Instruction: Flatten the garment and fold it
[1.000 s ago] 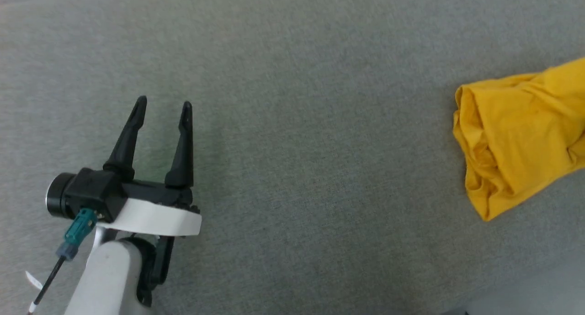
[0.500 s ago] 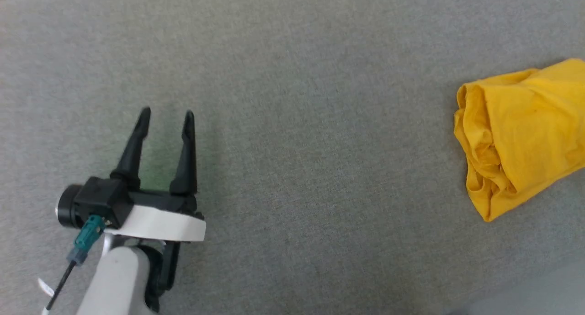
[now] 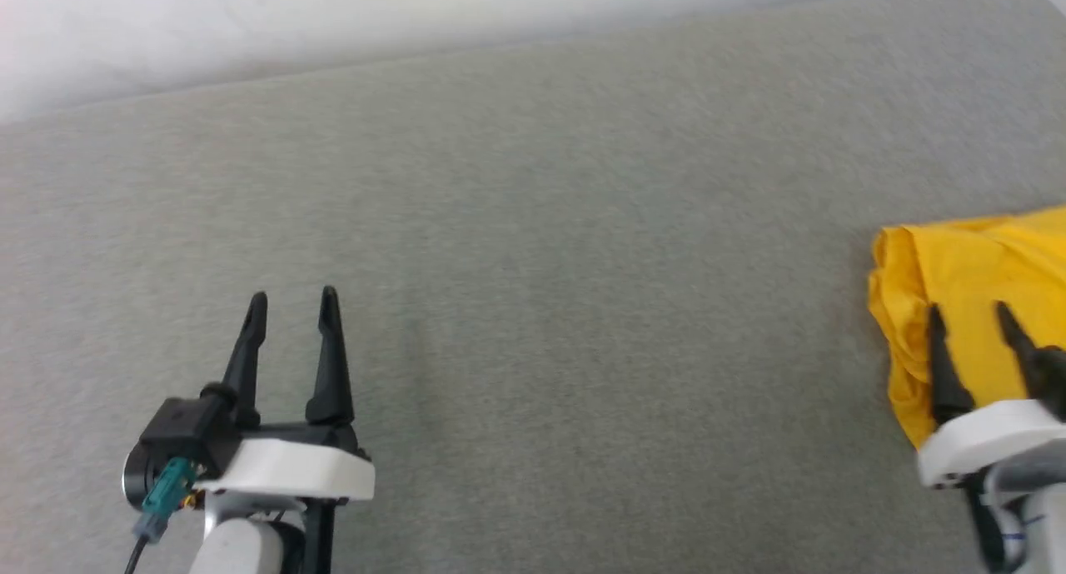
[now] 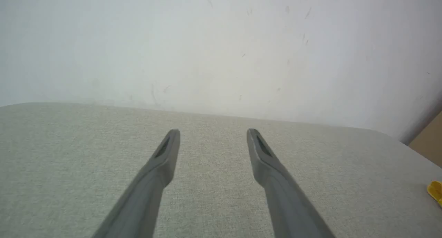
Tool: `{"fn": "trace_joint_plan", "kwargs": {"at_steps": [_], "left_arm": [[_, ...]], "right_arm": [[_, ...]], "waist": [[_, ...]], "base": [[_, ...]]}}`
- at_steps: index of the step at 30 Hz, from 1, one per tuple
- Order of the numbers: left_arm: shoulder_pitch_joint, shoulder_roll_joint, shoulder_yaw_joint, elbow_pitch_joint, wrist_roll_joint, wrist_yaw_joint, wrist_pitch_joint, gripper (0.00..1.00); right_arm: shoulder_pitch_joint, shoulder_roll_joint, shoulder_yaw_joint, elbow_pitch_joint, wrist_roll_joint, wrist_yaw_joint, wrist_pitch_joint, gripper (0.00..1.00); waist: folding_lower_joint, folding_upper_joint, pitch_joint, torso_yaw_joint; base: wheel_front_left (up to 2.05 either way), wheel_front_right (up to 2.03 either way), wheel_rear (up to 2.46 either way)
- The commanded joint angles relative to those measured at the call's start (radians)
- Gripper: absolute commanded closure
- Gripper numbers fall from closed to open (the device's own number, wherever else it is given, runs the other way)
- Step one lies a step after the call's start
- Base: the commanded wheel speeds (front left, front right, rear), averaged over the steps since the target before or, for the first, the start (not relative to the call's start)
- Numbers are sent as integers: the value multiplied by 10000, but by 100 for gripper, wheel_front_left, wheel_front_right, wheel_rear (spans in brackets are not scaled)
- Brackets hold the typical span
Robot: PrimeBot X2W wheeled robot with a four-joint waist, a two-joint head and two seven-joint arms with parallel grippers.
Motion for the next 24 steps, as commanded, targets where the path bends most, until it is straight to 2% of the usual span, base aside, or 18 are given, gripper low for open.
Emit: {"fn": "trace_joint_plan", "kwargs": {"at_steps": [1,6,10,16,24], "left_arm": [[187,-86,154,21,-48,8,-44,0],[381,-194,548,162,40,-42,-45,0],[540,-118,971,298,135,-59,-46,0],[1080,144,1354,482,345,-92,-46,0],[1821,29,943,667,525,-108,18,0]], "right_arm": [[209,255,321,-580,208,-19,77,0],[472,657,1242,-1822,619,-19,288,0],[623,861,1708,-2604,826,-19,281,0],[1347,1111,2146,-3582,923,-19,289,0],[2751,1322,1923,-4196,902,-19,590,0]], "waist": [[4,-2,-950,1179],[4,-2,-1231,1882],[4,-2,-1440,2169],[4,-2,-1802,2171],[4,-2,-2254,2049]], "base": [[0,0,0],[0,0,0],[0,0,0],[0,0,0],[0,0,0]]}}
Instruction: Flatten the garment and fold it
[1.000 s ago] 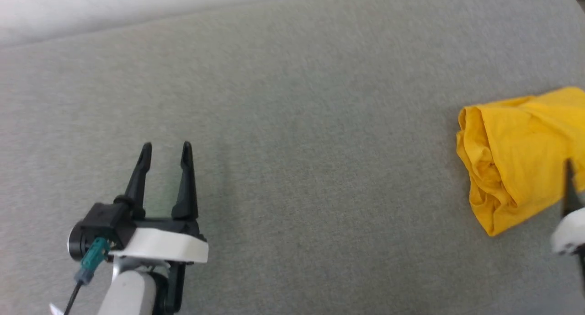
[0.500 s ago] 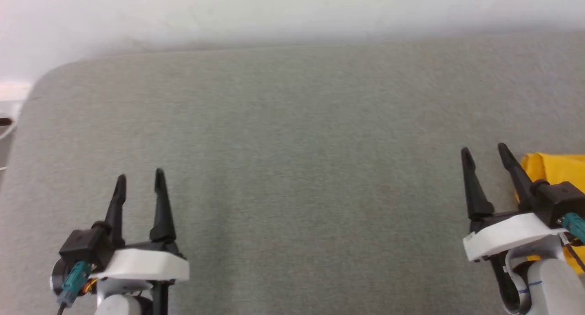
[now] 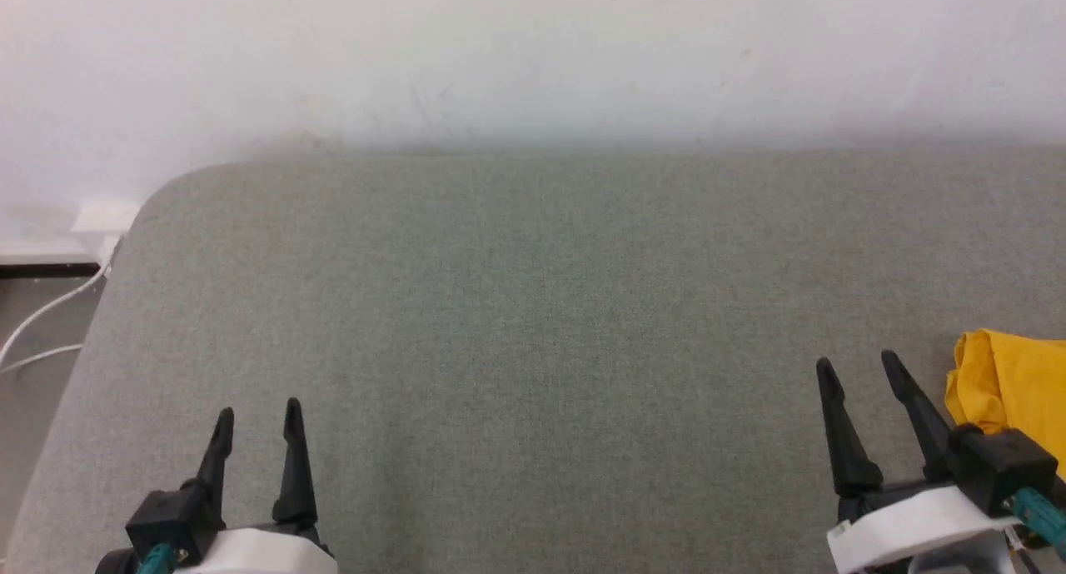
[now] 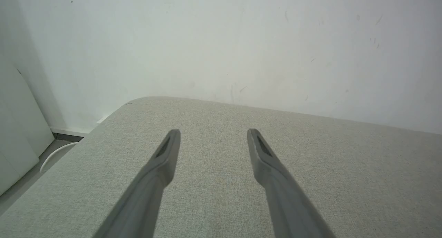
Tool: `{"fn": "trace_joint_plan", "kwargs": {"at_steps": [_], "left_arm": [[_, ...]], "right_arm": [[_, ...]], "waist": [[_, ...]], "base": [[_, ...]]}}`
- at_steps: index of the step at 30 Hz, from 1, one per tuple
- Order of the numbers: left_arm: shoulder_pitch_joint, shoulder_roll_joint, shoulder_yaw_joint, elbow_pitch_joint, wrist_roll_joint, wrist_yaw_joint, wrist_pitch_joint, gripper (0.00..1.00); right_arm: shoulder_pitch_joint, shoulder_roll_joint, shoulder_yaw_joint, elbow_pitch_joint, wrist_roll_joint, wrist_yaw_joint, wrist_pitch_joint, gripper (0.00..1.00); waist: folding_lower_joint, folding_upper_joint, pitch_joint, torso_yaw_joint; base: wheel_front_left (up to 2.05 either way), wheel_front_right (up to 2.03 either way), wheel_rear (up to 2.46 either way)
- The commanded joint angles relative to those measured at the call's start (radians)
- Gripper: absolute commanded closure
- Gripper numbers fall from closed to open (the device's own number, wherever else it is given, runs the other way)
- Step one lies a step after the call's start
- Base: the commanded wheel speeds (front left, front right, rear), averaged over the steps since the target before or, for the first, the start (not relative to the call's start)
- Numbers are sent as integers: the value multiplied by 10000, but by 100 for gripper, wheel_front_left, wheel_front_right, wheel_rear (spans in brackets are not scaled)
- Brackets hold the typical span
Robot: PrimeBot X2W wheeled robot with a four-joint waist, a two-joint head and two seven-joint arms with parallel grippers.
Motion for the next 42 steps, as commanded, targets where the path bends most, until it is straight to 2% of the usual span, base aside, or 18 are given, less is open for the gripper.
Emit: {"fn": "trace_joint_plan", "kwargs": {"at_steps": [1,14,15,42], "left_arm": [[117,7,-65,71,121,-96,3,0],[177,174,-393,192,309,-112,125,0],[107,112,-379,172,265,-72,106,100],[-77,-109,-287,12,719,-182,547,100]], "right_arm": [[250,62,-128,-159,8,-19,79,0],[560,133,-218,-454,77,-19,212,0],[490,98,-224,-398,27,0,218,100],[256,99,-185,-255,-277,-2,439,100]], "waist": [[2,-1,-171,-20],[2,-1,-239,-66],[2,-1,-239,-65],[2,-1,-273,-28]], "base": [[0,0,0],[0,0,0],[0,0,0],[0,0,0]]}}
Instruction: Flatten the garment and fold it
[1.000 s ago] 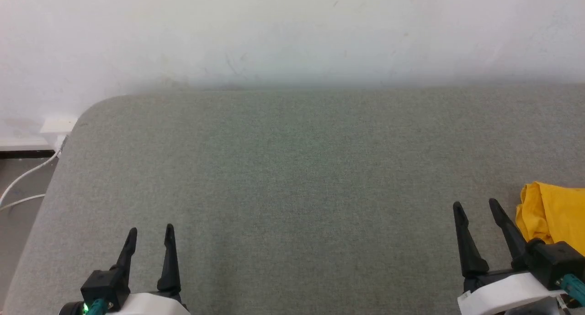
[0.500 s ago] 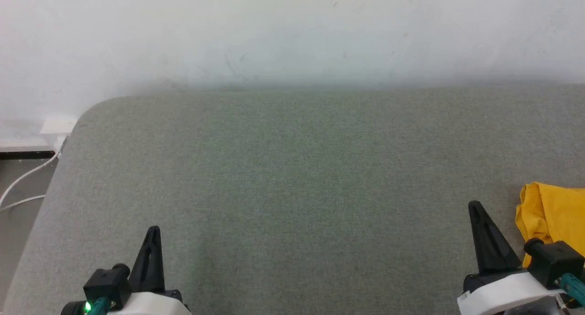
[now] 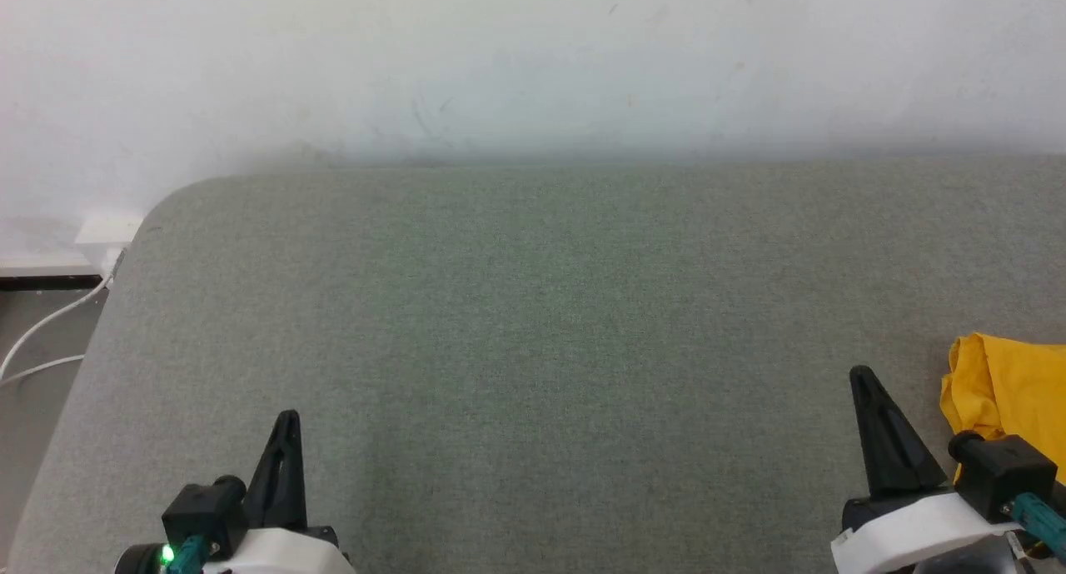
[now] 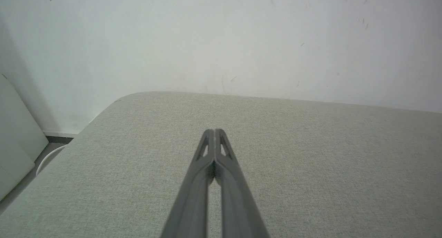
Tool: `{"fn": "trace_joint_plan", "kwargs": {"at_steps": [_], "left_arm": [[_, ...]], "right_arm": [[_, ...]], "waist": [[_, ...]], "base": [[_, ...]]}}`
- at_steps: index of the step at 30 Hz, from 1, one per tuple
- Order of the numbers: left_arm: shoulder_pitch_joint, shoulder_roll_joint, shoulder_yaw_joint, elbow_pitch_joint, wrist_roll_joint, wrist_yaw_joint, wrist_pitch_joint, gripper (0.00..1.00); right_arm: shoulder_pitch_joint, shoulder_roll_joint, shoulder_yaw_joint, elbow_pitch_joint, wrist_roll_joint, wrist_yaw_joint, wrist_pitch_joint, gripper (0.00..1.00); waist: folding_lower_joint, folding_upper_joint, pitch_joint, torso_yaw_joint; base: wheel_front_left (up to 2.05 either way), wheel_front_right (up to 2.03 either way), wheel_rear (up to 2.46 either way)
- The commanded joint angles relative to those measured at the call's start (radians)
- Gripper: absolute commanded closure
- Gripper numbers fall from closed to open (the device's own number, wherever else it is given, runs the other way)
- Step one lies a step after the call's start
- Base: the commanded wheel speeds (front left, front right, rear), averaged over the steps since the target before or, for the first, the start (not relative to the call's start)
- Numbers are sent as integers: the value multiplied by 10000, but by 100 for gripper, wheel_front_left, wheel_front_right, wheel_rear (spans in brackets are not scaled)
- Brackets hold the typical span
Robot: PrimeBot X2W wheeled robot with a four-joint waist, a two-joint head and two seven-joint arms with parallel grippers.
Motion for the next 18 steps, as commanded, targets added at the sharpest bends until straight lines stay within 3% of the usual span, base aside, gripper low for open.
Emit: {"fn": "trace_joint_plan", "kwargs": {"at_steps": [1,18], "left_arm": [[-173,-62,49,-60,148,-62,55,100],[-310,-217,116,-179,492,-147,388,100]], "right_arm": [[-183,9,26,41,-83,-4,56,100],[-356,15,61,138,-300,-7,222,100]], "waist": [[0,-1,-2,4],[0,-1,-26,32]], "base": [[0,0,0],[0,0,0]]}}
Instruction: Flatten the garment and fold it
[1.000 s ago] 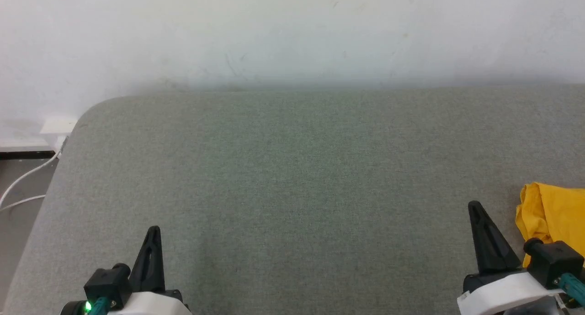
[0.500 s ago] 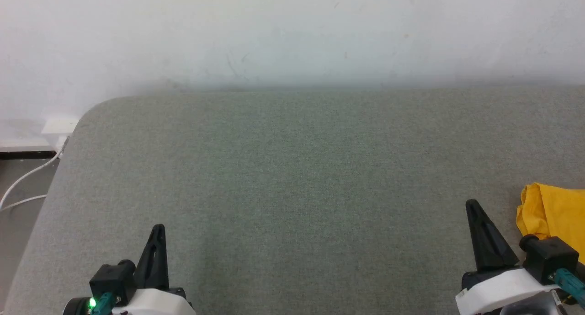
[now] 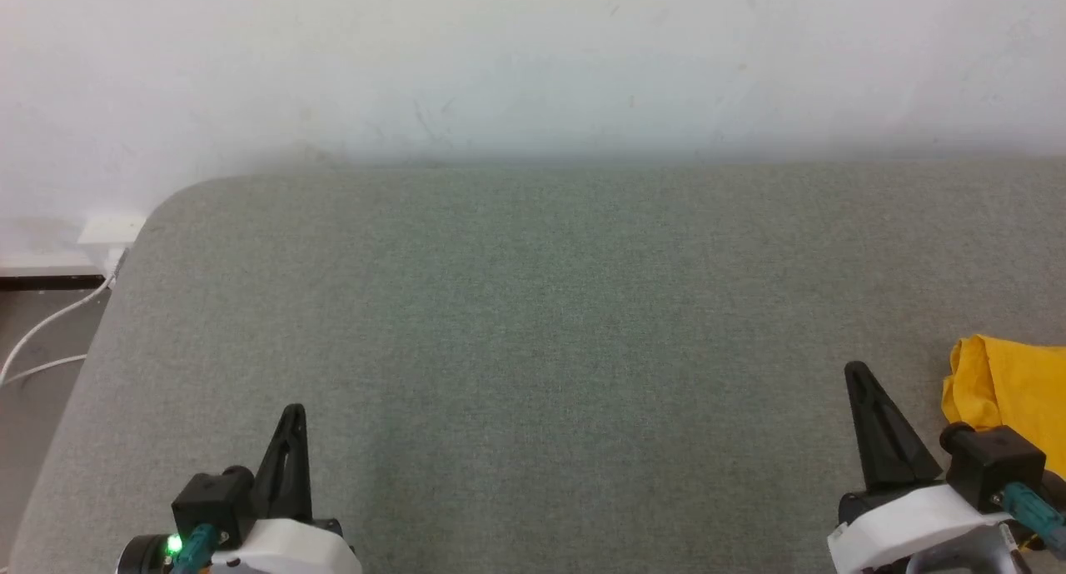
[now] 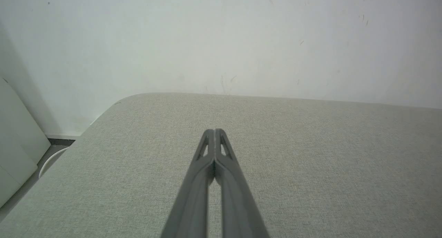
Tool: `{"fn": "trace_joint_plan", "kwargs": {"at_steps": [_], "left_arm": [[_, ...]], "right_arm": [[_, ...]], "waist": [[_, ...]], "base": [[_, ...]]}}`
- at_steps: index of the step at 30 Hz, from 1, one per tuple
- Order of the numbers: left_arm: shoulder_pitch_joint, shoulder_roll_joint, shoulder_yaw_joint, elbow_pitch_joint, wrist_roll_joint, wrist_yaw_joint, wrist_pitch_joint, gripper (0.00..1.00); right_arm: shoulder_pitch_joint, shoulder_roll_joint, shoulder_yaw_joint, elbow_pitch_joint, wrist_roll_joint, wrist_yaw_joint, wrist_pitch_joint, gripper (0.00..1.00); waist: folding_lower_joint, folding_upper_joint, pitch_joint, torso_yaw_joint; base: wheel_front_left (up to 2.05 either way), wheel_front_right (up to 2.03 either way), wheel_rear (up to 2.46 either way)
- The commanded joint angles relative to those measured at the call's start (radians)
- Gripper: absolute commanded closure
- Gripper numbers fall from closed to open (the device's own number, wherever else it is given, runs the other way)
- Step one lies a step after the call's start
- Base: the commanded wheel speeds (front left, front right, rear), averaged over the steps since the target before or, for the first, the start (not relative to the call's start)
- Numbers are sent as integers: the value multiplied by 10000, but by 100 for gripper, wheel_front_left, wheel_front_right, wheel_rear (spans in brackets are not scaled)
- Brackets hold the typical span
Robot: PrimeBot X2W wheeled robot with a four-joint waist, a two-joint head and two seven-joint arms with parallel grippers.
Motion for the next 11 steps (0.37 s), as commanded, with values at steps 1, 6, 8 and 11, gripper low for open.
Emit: {"fn": "trace_joint_plan", "kwargs": {"at_steps": [1,6,8,11], "left_arm": [[-210,-63,57,-67,133,-108,70,100],[-251,-108,77,-102,234,-133,168,100],[-267,-126,85,-116,275,-142,207,100],[-291,-154,97,-137,336,-157,266,100]], "right_arm": [[-196,16,36,33,-81,-7,53,100],[-247,17,46,62,-145,-8,102,100],[-267,18,51,73,-170,-8,122,100],[-298,19,57,90,-209,-9,151,100]], "waist": [[0,-1,-2,3],[0,-1,-9,12],[0,-1,-12,15],[0,-1,-16,20]], "base": [[0,0,0],[0,0,0],[0,0,0],[0,0,0]]}}
